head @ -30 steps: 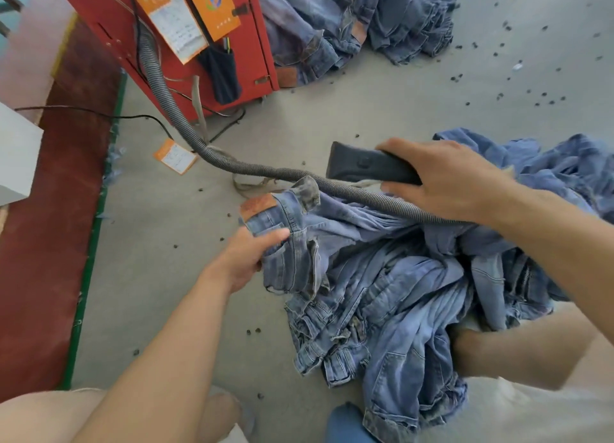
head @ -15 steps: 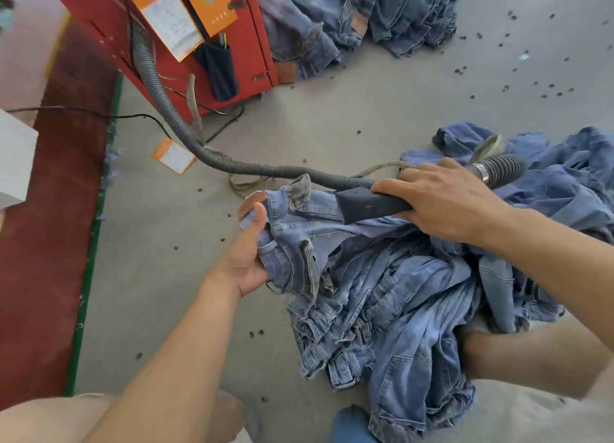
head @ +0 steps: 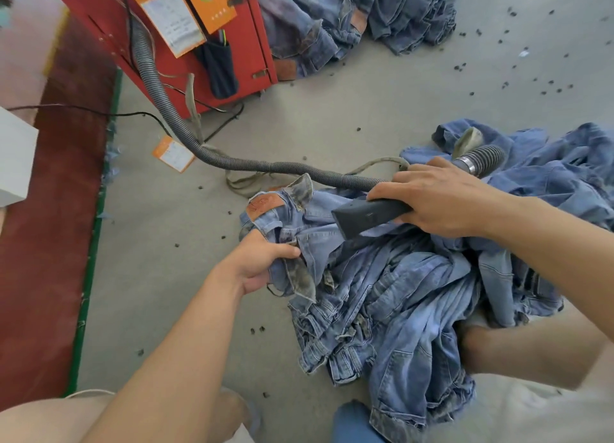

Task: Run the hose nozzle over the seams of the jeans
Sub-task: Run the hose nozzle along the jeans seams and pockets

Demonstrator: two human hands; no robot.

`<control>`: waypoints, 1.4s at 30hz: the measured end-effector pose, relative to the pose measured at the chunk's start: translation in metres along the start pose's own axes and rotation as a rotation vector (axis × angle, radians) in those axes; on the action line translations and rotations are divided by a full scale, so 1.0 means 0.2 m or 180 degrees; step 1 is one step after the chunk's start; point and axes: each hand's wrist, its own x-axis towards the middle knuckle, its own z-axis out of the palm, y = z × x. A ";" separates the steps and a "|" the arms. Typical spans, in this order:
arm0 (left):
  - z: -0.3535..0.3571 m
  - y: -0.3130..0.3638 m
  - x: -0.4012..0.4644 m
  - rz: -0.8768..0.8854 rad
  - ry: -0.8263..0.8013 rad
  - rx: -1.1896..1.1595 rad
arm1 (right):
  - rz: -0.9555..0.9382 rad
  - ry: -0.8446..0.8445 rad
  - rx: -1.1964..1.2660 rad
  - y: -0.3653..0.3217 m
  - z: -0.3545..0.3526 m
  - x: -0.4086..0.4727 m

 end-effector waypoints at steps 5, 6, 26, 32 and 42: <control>0.06 0.09 -0.06 0.0347 -0.0162 -0.0454 | 0.0324 0.0017 0.0381 0.08 -0.04 -0.01; 0.07 0.11 -0.07 0.0373 -0.0161 -0.0441 | 0.0396 0.0057 0.0449 0.09 -0.05 -0.01; 0.06 0.14 -0.13 0.0418 -0.0695 -0.0320 | 0.0319 0.0059 0.0968 0.00 -0.14 0.03; 0.05 0.12 -0.14 0.0357 -0.0797 -0.0445 | -0.0026 0.0048 0.0904 -0.13 -0.13 0.03; 0.05 0.16 -0.14 0.0307 -0.0043 -0.0782 | 0.0365 0.0397 0.1213 -0.05 -0.20 0.01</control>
